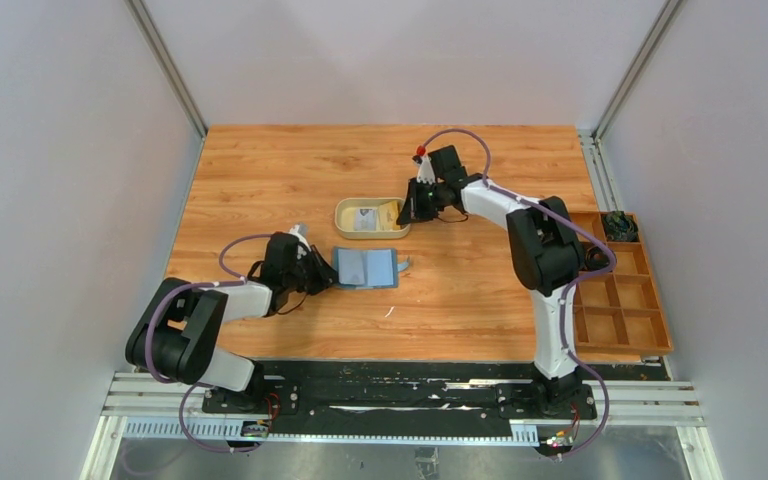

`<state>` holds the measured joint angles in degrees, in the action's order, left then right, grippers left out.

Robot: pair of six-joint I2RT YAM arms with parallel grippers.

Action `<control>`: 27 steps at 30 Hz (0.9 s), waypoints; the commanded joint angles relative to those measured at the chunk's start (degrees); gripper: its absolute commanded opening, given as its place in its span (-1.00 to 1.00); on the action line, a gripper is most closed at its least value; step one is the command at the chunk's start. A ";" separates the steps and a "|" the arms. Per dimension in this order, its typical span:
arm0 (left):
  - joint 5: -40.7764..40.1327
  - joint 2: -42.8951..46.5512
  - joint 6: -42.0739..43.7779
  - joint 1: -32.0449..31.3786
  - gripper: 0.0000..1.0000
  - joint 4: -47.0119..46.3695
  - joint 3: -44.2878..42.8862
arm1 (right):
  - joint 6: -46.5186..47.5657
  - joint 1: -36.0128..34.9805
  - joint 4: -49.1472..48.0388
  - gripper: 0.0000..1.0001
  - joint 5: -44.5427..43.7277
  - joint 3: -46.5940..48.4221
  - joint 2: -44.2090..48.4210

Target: Take the credit cards out of the card holder

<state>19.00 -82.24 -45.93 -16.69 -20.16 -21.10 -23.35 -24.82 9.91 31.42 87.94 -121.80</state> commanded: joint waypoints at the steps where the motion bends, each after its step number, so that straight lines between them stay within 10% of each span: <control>1: -3.46 -2.27 2.10 -1.80 -1.00 12.08 2.61 | 2.70 1.35 4.41 -1.00 -2.65 -0.63 2.31; 12: -4.01 -0.57 2.33 -2.38 -1.00 13.98 1.73 | 4.61 1.34 7.11 -0.34 -5.55 1.22 4.98; 27: -8.65 1.76 4.14 -7.56 -1.00 20.64 -4.02 | 9.60 -5.45 8.21 -0.03 -10.26 2.19 16.13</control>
<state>14.37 -79.53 -44.95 -21.71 -11.20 -25.08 -17.39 -24.97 16.84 24.77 91.98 -111.00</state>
